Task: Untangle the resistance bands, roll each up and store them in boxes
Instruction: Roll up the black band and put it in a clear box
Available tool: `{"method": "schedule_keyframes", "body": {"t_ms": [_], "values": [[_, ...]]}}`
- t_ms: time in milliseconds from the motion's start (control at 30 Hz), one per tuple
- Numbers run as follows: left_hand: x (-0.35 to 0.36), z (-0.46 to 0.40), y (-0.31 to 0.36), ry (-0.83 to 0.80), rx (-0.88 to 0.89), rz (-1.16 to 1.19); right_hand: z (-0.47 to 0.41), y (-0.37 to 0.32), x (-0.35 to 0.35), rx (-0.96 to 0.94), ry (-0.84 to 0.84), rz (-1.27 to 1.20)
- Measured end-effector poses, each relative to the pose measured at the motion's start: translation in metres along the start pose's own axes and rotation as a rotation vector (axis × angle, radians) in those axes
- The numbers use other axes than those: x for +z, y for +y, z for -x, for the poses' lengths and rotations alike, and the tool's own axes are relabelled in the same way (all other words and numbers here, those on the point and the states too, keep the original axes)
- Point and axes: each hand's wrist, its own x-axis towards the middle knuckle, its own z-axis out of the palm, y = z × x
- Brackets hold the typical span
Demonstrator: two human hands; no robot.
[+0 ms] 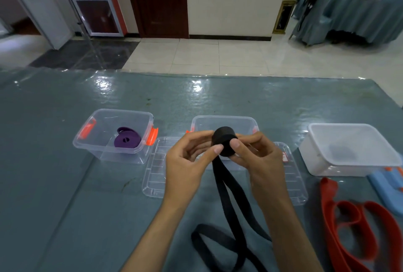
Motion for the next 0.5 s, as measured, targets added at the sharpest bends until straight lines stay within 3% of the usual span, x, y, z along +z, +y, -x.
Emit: {"method": "schedule_keyframes", "body": {"t_ms": [200, 400, 500], "values": [[0.012, -0.008, 0.002, 0.064, -0.004, 0.031, -0.005, 0.000, 0.012, 0.021, 0.010, -0.128], [0.009, -0.009, 0.003, 0.115, -0.040, 0.082, -0.007, -0.001, 0.007, -0.003, 0.013, -0.047], [0.007, -0.009, -0.001, 0.085, -0.025, -0.003, -0.009, 0.003, 0.011, 0.001, 0.058, -0.096]]}}
